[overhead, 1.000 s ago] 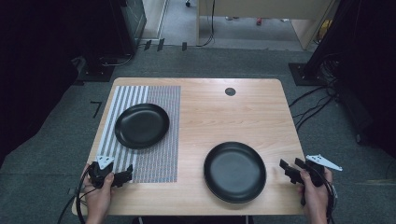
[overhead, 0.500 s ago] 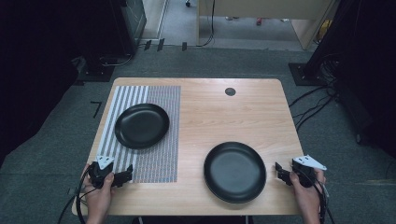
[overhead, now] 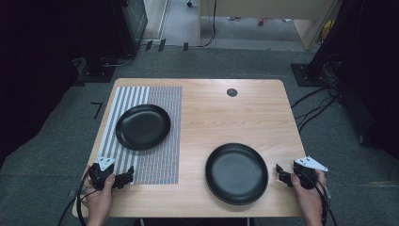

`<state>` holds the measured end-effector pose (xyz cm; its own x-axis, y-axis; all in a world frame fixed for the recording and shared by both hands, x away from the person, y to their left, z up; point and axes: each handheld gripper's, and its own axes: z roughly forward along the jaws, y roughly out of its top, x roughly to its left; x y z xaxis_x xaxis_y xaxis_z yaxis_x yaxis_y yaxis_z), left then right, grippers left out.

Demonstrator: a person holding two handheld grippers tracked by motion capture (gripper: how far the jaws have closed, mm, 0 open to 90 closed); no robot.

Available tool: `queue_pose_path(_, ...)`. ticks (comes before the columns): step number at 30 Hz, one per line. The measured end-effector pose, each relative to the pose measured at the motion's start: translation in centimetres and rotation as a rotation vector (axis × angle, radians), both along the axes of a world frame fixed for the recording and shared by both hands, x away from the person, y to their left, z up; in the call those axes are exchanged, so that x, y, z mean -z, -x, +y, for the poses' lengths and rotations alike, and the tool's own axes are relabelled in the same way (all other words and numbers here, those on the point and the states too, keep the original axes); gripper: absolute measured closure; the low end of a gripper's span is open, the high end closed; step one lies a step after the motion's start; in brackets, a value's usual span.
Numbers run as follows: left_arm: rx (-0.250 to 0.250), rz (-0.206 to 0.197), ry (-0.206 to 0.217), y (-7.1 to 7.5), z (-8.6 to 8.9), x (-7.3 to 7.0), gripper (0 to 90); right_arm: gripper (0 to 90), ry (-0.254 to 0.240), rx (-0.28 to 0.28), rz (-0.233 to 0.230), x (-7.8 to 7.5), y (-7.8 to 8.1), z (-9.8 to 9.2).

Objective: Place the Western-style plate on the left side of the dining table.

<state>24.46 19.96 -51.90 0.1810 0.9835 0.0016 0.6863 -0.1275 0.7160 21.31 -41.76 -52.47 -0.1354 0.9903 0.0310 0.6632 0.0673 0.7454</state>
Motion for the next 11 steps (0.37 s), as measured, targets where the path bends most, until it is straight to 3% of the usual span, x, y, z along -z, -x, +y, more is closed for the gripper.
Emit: queue_pose_path(11, 0.0, 0.0, 0.0, -0.06, -0.02, 0.01, 1.7, 25.1, 0.0, -0.001, 0.0, -0.01, 0.0, 0.01)
